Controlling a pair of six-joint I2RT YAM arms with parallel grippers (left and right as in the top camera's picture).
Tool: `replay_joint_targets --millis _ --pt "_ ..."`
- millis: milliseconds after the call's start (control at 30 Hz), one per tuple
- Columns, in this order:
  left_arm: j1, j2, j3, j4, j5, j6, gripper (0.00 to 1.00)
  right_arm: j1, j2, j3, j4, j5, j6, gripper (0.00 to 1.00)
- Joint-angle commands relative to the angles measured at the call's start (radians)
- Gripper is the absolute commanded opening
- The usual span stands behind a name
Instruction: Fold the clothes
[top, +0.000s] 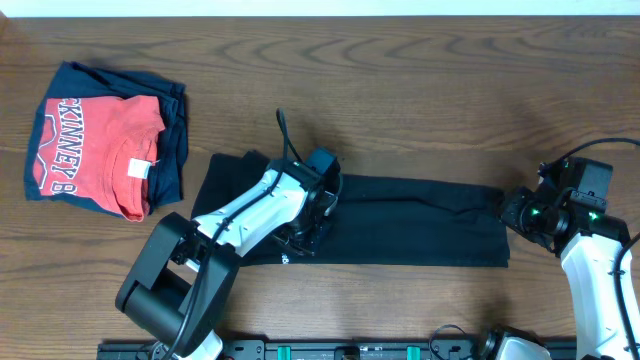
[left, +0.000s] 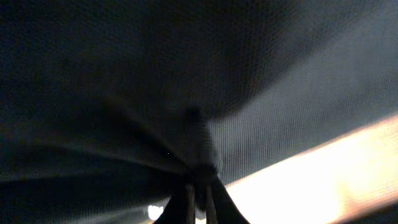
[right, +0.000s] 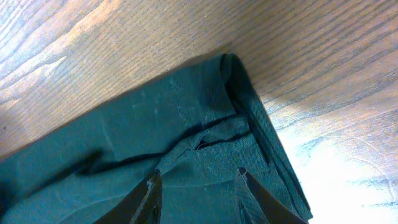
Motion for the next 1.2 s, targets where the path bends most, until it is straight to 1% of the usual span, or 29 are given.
replay_joint_targets --millis 0,133,300,400,533,567,667,900,1000,1033,1067,1167 --pt "-0.001 -0.009 0.072 -0.036 -0.002 0.003 0.06 -0.01 -0.006 0.017 0.003 0.01 -0.012 0.37" --pt "-0.001 -0.03 0.1 -0.072 -0.002 0.003 0.06 -0.01 -0.006 0.017 0.003 0.01 -0.012 0.37" --pt "-0.001 -0.039 0.154 -0.187 -0.006 0.004 0.06 -0.01 -0.006 0.017 0.006 0.01 -0.012 0.37" --pt "-0.001 -0.038 0.154 -0.243 -0.048 0.005 0.06 -0.01 -0.006 0.017 0.01 0.01 -0.012 0.37" --pt "-0.001 -0.038 0.152 -0.299 -0.054 0.006 0.06 -0.01 -0.006 0.017 0.011 0.01 -0.012 0.37" --pt "-0.001 -0.038 0.149 -0.302 -0.054 0.006 0.06 -0.01 -0.006 0.017 0.012 0.01 -0.012 0.38" --pt "-0.001 -0.038 0.132 -0.302 -0.054 0.006 0.06 -0.009 -0.006 0.017 0.018 0.01 -0.032 0.49" --pt "-0.001 -0.038 0.126 -0.3 -0.058 0.006 0.06 -0.005 0.014 0.01 0.024 0.01 -0.058 0.55" --pt "-0.001 -0.038 0.126 -0.285 -0.073 0.006 0.17 0.01 0.054 -0.002 0.05 0.01 -0.058 0.59" --pt "-0.001 -0.038 0.126 -0.278 -0.073 0.006 0.27 0.018 0.074 -0.004 0.06 0.01 -0.06 0.61" --pt "-0.001 -0.038 0.126 -0.27 -0.072 0.006 0.33 0.024 0.093 -0.004 0.071 0.009 -0.066 0.63" --pt "-0.001 -0.038 0.126 -0.249 -0.072 0.006 0.39 0.042 0.153 -0.004 0.115 0.0 -0.065 0.66"
